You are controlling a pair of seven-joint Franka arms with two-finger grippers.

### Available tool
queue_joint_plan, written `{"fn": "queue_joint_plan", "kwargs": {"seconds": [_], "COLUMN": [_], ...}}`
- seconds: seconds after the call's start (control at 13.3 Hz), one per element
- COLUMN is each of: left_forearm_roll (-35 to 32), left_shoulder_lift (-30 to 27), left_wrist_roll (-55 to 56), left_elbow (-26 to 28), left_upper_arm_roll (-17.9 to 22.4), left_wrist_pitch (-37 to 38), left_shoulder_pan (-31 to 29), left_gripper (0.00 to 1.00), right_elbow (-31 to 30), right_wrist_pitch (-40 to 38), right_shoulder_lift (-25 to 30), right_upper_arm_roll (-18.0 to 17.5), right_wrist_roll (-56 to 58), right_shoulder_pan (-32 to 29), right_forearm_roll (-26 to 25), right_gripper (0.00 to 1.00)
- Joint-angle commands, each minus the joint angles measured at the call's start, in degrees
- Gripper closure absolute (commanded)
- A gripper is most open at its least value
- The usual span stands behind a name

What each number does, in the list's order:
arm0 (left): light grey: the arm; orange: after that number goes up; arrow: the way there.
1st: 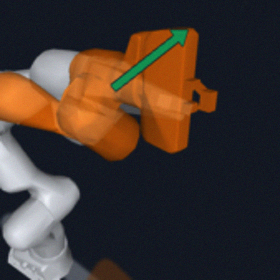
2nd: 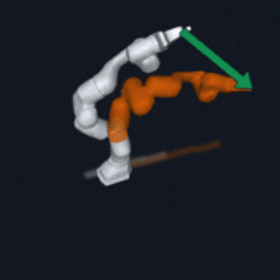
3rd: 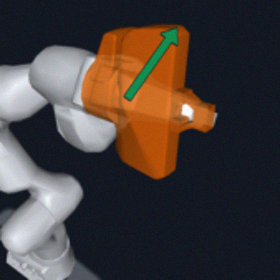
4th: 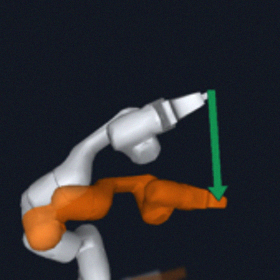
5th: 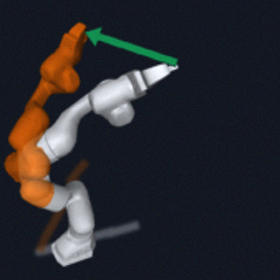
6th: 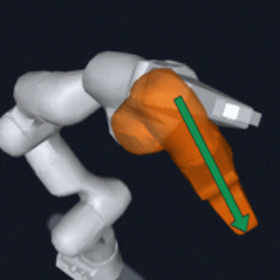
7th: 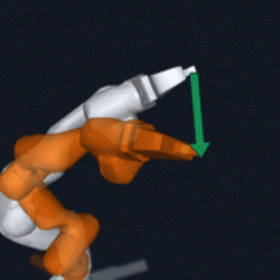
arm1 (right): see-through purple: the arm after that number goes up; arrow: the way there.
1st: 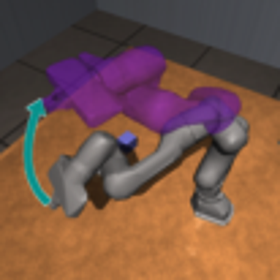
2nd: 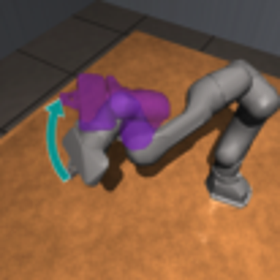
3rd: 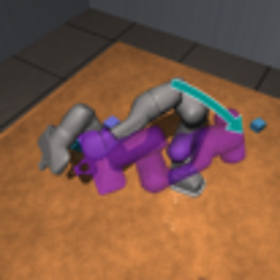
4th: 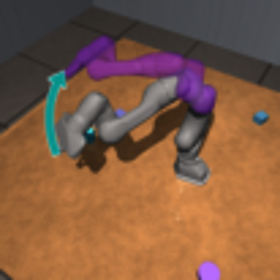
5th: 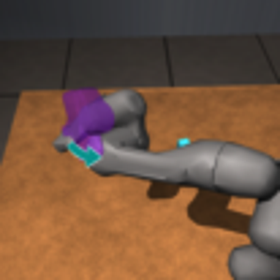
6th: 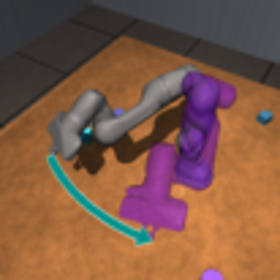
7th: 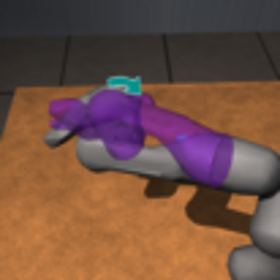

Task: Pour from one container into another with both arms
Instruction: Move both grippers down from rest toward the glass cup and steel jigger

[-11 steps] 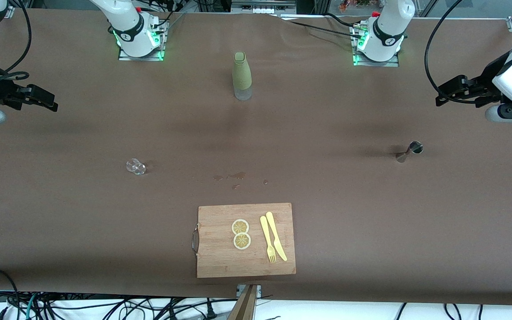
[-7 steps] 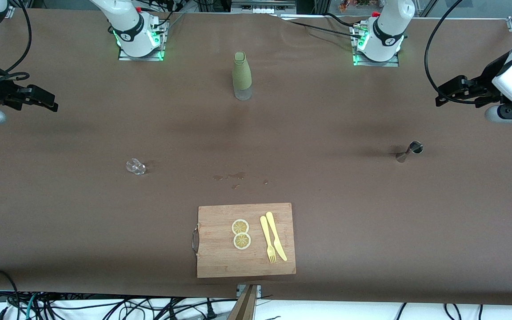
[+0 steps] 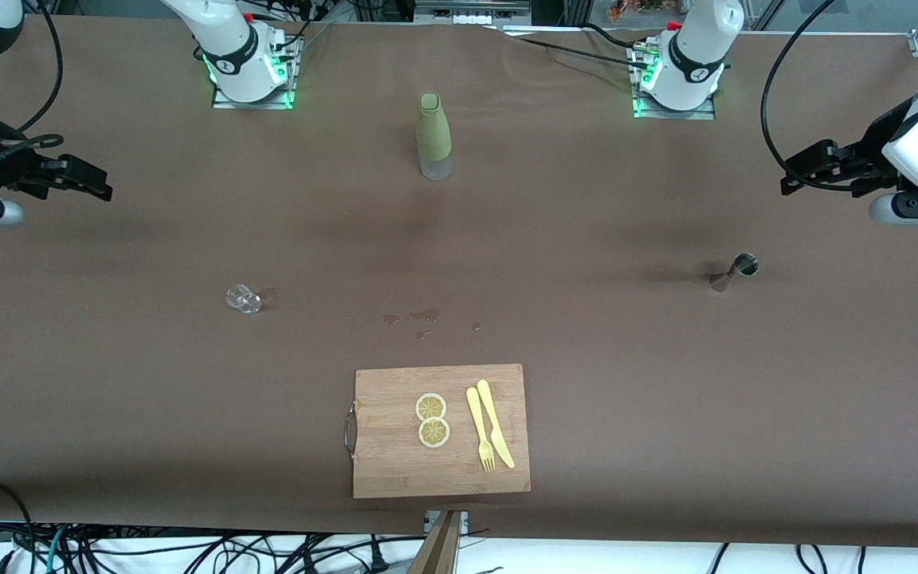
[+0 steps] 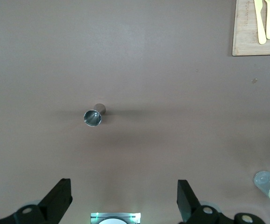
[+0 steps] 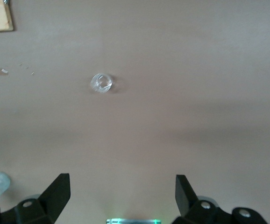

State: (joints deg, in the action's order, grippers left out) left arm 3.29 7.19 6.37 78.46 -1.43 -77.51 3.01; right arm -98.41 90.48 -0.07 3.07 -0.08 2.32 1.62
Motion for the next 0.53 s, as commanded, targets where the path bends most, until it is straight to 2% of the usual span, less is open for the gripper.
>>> {"fn": "queue_joint_plan", "kwargs": {"seconds": [0.0, 0.22, 0.45], "left_forearm_roll": [-0.39, -0.39, -0.31], "left_shoulder_lift": [0.81, 3.53, 6.24], "left_wrist_roll": [-1.62, -4.67, -20.12], "left_elbow": [-1.12, -0.25, -0.15], "left_upper_arm_roll": [0.11, 2.04, 2.40], "left_wrist_pitch": [0.43, 0.78, 0.87], "left_shoulder_pan": [-0.72, -2.74, -8.00], "left_gripper": [0.00, 0.00, 0.00], "right_elbow": [1.38, 1.47, 1.47], "right_wrist_pitch": [-2.15, -2.42, -2.16], "right_shoulder_lift": [-1.06, -2.81, -4.49], "right_upper_arm_roll": [0.09, 0.97, 3.34], "right_wrist_roll": [4.44, 19.72, 34.75], "right_shoulder_pan": [-0.30, -2.40, -4.08], "right_forearm_roll": [2.60, 2.78, 4.96], "right_gripper": [0.00, 0.00, 0.00]}}
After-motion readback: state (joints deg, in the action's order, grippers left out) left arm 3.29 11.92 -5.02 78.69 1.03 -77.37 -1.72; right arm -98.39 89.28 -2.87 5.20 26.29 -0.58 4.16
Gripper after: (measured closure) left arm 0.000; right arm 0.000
